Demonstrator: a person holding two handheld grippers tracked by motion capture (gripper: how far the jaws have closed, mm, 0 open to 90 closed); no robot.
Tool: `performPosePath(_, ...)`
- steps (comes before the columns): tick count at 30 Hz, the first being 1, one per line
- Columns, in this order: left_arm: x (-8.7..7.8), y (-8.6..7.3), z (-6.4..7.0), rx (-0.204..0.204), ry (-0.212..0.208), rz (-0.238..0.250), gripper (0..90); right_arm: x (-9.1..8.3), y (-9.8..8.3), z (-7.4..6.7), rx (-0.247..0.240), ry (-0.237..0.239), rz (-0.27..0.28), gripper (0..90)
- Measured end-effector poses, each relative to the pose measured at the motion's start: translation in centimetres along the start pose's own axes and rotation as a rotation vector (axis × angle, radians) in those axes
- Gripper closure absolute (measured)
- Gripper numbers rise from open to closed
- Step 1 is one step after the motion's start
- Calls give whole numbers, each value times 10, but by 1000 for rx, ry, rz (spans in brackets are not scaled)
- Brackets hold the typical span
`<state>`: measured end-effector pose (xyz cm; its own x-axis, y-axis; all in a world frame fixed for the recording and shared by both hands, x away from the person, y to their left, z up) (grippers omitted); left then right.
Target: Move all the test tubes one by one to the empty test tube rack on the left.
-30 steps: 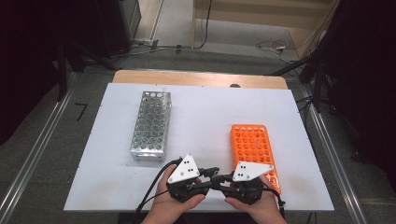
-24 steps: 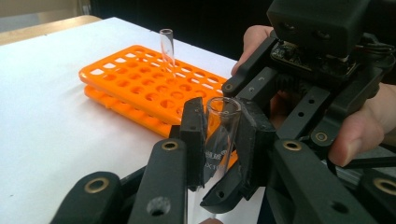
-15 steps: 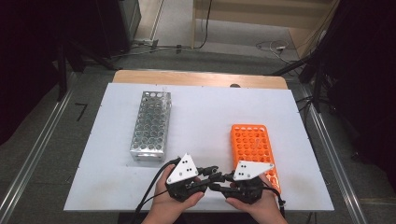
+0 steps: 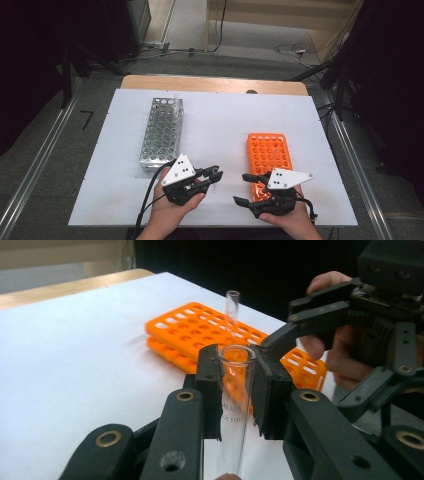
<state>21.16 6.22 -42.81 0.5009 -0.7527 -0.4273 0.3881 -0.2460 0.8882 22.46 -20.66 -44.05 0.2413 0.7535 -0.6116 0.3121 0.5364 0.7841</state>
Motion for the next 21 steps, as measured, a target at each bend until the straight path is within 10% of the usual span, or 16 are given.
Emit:
performPosePath(10, -16, 9, -25, -32, 49, 38, 759, -31, -13, 27, 71, -71, 49, 13)
performPosePath(21, -28, 20, -52, -48, 114, 58, 759, -57, -32, 54, 141, -136, 65, 0)
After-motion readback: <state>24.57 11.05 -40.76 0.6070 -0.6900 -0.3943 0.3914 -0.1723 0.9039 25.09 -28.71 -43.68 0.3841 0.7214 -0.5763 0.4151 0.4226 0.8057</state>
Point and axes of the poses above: each handheld gripper's, and its own axes: x roughly forward along the jaws, y roughly out of its top, z roughly to its right, the point moved 1 cm from there along x, roughly forward along the jaws, and after that the axes turned 8 degrees about -z, right-handed, at the moved point
